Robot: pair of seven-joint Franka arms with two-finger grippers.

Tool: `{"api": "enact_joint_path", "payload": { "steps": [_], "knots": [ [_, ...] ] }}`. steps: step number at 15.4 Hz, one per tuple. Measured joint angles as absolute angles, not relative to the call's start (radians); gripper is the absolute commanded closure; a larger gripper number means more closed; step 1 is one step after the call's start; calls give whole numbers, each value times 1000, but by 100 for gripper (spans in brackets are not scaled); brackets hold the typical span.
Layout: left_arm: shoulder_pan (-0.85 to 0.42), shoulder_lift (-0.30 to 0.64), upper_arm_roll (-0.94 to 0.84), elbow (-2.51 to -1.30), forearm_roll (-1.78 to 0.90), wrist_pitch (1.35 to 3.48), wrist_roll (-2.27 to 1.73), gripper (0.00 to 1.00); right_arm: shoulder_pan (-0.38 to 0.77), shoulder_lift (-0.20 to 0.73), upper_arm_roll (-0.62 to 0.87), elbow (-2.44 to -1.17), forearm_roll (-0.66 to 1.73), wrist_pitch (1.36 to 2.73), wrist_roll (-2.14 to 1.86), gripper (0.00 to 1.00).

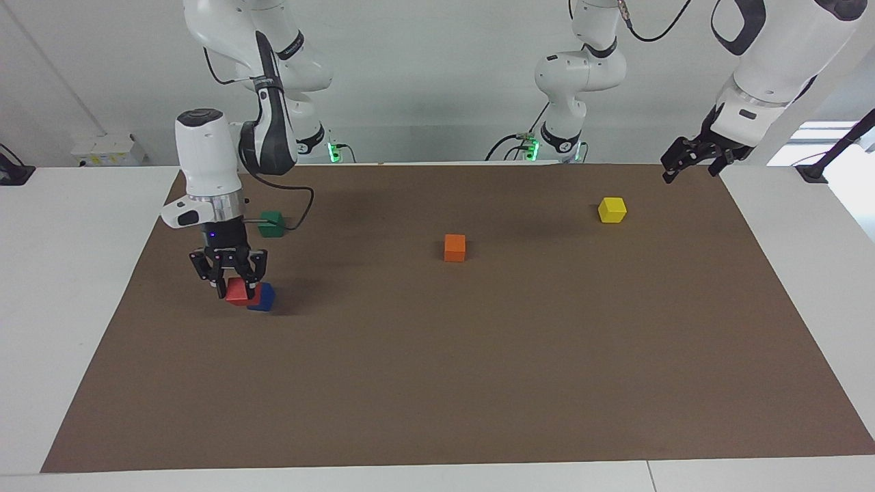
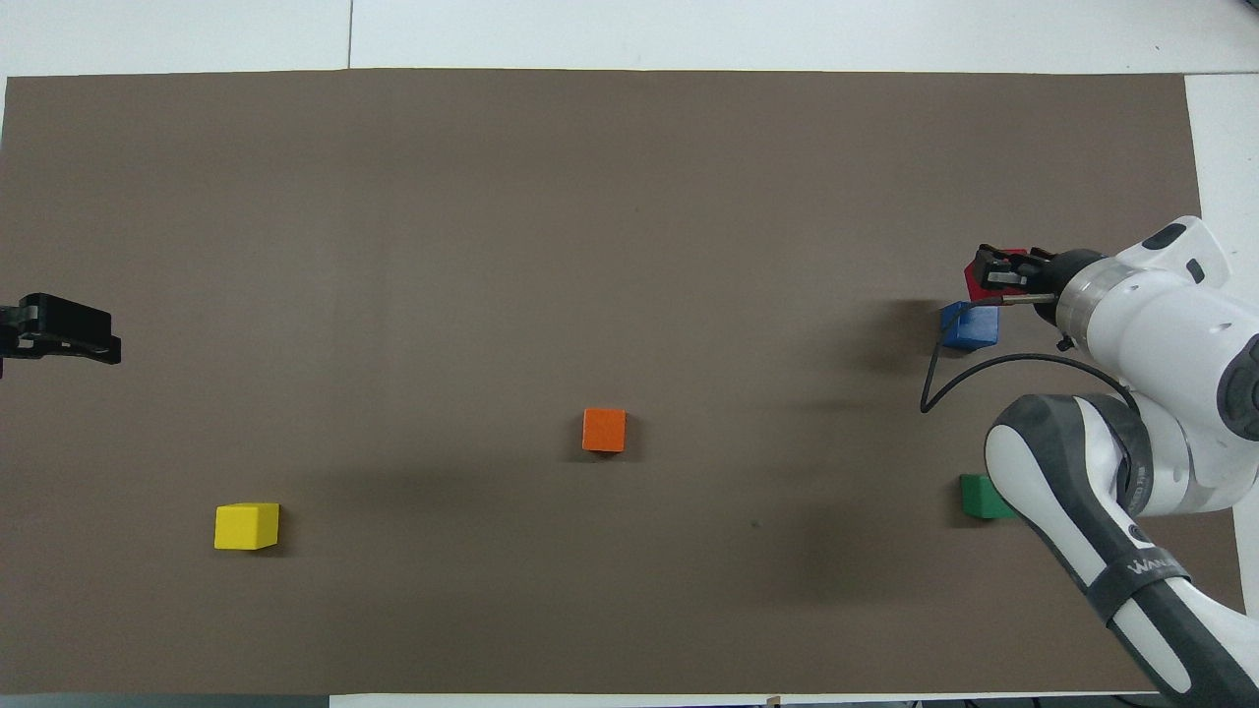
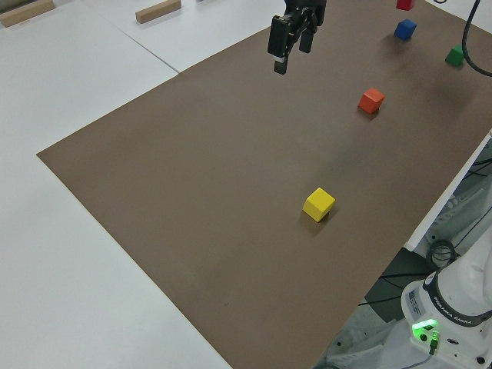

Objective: Transfer red block to right arm and stack on blue block
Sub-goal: 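Move the red cube over the blue cube with the right gripper, then lower the red cube onto the blue cube and open the right gripper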

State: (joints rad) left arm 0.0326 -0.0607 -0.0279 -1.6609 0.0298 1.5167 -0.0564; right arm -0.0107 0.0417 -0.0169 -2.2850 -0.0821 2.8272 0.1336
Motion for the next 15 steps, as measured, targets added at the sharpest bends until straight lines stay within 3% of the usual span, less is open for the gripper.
{"api": "enact_joint_path", "payload": {
  "steps": [6, 12, 15],
  "knots": [
    [30, -58, -27, -1662, 30, 1516, -56, 0, -18, 51, -20, -2287, -117, 2788, 197, 100],
    [30, -58, -23, -1664, 30, 1513, -56, 0, -20, 46, -21, -2313, -420, 2786, 506, 100],
    [30, -58, -23, -1664, 30, 1511, -56, 0, -20, 38, -21, -2321, -438, 2786, 529, 100]
  ]
}}
